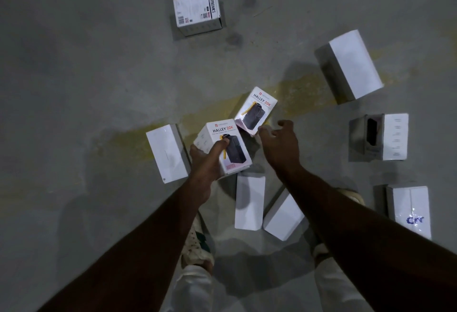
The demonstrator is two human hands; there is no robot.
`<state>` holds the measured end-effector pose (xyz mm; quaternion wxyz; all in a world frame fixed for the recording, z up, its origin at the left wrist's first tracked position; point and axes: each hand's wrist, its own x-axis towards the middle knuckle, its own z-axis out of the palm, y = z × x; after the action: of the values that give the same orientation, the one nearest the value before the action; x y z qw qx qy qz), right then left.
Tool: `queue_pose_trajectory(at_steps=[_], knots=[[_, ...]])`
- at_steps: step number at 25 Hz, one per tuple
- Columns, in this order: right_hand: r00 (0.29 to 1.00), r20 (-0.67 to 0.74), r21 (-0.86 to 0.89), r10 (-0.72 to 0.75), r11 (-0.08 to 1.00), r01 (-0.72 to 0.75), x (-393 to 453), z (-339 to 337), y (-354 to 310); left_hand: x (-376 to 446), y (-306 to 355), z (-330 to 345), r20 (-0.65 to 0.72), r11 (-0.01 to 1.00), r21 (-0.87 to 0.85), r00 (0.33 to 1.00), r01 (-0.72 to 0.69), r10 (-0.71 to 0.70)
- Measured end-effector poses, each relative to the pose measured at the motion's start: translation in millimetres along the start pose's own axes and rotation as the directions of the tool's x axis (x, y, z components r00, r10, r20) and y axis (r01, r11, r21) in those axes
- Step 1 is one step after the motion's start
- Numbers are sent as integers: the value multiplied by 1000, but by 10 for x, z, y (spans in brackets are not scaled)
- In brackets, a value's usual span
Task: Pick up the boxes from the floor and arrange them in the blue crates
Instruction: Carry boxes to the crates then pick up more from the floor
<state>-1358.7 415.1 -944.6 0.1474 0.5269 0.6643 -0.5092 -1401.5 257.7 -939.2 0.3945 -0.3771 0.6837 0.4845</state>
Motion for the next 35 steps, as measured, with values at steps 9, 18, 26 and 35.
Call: queue_pose_trajectory(at_steps=[9, 18, 26, 35], knots=[[989, -146, -351, 9, 935, -60, 525, 844, -345, 461, 197, -356, -182, 989, 119, 977, -88, 109], [990, 61, 152, -129, 981, 118, -35, -136, -620, -162, 441, -270, -197, 989, 142, 978, -37, 65], [869, 375, 335, -323, 921, 198, -1327, -1195, -1290, -1606, 1073, -114, -152, 974, 114, 966, -193, 209], [847, 345, 402, -404, 879, 255, -2803, -2556, -2082, -3880, 1758, -173, -169, 974, -36, 962, -225, 216]])
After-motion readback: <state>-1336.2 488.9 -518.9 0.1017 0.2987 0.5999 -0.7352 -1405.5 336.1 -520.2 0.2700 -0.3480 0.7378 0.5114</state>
